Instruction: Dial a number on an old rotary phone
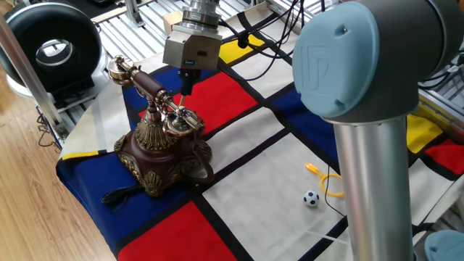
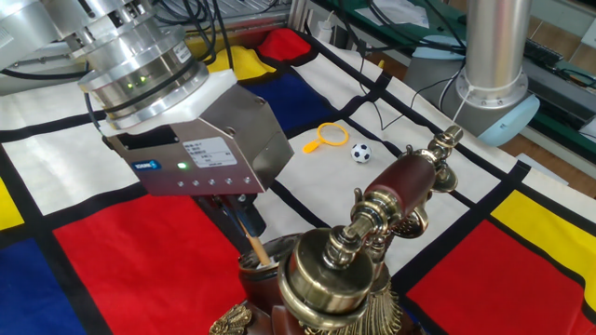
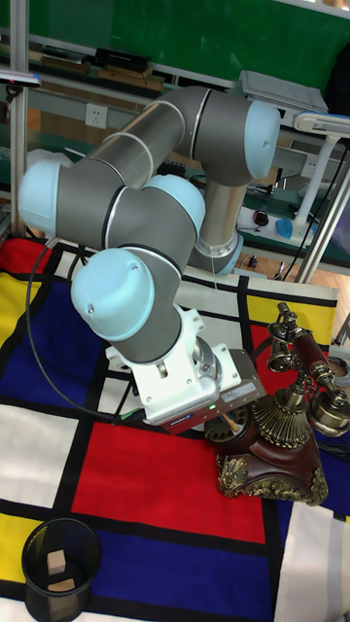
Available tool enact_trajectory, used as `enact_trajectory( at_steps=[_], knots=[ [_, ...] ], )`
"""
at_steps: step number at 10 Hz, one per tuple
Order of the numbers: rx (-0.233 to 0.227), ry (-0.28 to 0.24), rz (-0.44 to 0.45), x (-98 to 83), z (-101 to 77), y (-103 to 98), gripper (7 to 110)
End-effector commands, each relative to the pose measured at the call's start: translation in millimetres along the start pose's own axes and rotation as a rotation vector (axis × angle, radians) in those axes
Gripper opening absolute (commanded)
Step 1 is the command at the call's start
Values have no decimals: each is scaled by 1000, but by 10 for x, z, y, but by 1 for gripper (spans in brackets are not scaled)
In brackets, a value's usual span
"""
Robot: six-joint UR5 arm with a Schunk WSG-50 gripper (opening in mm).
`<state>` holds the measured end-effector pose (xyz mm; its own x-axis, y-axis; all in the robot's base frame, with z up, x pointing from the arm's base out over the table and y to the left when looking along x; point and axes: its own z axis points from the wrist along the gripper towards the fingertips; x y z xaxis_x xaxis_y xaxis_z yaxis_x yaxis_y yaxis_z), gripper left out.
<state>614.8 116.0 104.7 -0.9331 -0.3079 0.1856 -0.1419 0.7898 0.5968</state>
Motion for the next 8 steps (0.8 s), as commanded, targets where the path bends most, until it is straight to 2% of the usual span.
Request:
enact_trajectory(
  at_steps=[1,6,8],
  knots=[
    [-7,-8,0,-33,-6,-19,7],
    [-21,-15,13,-42,-34,-43,7],
    [-48,-21,21,-65,-28,4,7]
  ],
)
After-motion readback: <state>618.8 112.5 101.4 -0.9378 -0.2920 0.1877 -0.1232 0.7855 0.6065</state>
